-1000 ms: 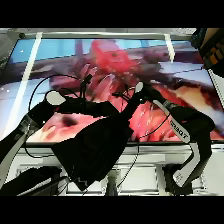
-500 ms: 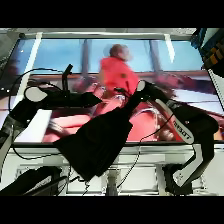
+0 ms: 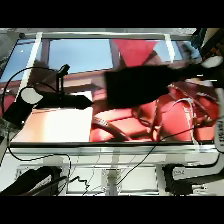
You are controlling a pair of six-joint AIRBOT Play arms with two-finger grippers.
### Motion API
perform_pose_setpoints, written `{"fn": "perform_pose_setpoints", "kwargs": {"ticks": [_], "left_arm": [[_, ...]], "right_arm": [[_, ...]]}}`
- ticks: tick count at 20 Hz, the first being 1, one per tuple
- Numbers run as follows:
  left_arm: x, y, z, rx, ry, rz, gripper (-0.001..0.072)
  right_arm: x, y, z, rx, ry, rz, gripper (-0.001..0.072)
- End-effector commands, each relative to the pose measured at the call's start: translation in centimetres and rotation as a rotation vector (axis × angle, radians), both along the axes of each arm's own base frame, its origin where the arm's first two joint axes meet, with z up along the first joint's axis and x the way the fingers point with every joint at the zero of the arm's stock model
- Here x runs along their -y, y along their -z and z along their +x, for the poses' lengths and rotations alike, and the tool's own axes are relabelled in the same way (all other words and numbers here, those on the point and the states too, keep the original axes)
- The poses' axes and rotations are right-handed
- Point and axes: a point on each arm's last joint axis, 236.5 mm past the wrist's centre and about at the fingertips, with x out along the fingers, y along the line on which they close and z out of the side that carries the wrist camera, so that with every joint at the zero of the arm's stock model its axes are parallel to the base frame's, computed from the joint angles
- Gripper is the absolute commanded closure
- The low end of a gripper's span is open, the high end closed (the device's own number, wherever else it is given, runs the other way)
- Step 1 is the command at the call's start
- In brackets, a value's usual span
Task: Fold the clothes and pants, and hang the long-sleeved shirts on hangers.
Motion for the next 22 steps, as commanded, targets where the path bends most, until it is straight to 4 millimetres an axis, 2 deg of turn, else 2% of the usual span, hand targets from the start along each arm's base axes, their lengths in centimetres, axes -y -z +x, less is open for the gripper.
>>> {"fn": "perform_pose_setpoints", "kwargs": {"ticks": [1, 2, 3, 4, 6, 9, 10, 12, 14, 16, 22], "left_arm": [[-10.4, 4.5, 2.4, 0.078, -0.093, 0.502, 0.069], [-13.8, 4.7, 3.1, 0.083, -0.177, 0.623, 0.0689], [-16.2, 4.4, 3.7, 0.104, -0.223, 0.715, 0.0689], [-17.8, 4.1, 4.2, 0.132, -0.235, 0.787, 0.0689], [-19.6, 3.5, 4.8, 0.174, -0.231, 0.88, 0.0688], [-19.7, 3.4, 4.8, 0.177, -0.227, 0.89, 0.0688], [-19.7, 3.5, 4.8, 0.175, -0.227, 0.888, 0.0688], [-19.7, 3.5, 4.8, 0.174, -0.227, 0.888, 0.0688], [-19.7, 3.5, 4.8, 0.174, -0.227, 0.888, 0.0688], [-19.7, 3.5, 4.8, 0.174, -0.227, 0.888, 0.0688], [-19.7, 3.5, 4.8, 0.174, -0.227, 0.888, 0.0688]], "right_arm": [[14.1, -7.3, -3.4, 0.143, 0.313, -0.104, 0.0672], [18.2, -8.3, -5.4, 0.152, 0.414, -0.141, 0.0671], [21.9, -8.8, -7.6, 0.142, 0.519, -0.16, 0.0671], [25.4, -9.0, -10.1, 0.123, 0.633, -0.166, 0.0672], [30.5, -8.0, -15.7, 0.039, 0.82, -0.135, 0.0671], [34.9, -4.9, -25.1, -0.178, 1.067, -0.099, 0.0672], [35.4, -3.6, -28.4, -0.277, 1.146, -0.081, 0.0672], [35.2, -2.1, -33.2, -0.425, 1.25, -0.03, 0.0671], [34.6, -1.6, -35.6, -0.491, 1.273, 0.004, 0.0672], [34.1, -1.5, -36.2, -0.518, 1.274, 0.021, 0.0672], [32.0, -1.2, -35.0, -0.573, 1.197, 0.038, 0.0672]]}}
